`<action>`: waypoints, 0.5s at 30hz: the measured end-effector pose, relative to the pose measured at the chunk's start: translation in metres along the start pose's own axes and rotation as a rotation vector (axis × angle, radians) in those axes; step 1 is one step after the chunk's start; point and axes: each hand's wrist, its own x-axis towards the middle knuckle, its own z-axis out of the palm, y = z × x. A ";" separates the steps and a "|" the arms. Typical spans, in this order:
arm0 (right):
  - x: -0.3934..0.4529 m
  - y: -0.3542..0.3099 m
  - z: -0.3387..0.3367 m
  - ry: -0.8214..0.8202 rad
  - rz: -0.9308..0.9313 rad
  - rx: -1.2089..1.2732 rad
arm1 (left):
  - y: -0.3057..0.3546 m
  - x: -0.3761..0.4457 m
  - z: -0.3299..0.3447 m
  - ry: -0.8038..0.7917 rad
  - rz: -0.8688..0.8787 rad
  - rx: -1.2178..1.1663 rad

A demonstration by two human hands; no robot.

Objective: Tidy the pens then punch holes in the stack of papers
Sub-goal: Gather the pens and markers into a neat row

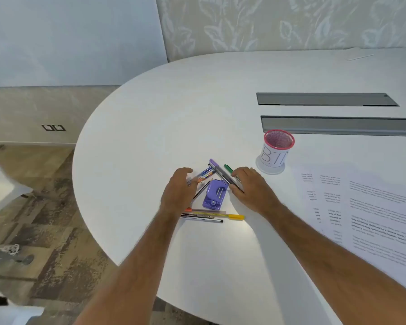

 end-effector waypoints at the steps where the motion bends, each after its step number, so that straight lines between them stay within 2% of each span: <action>1: 0.001 0.001 0.002 -0.010 0.003 0.008 | -0.001 -0.002 0.000 0.001 0.010 -0.003; 7: 0.000 0.003 0.003 -0.005 -0.007 -0.013 | -0.013 -0.008 0.000 -0.071 0.104 0.001; 15: 0.011 0.015 0.005 -0.007 -0.006 -0.072 | -0.021 -0.003 0.001 -0.012 0.210 0.073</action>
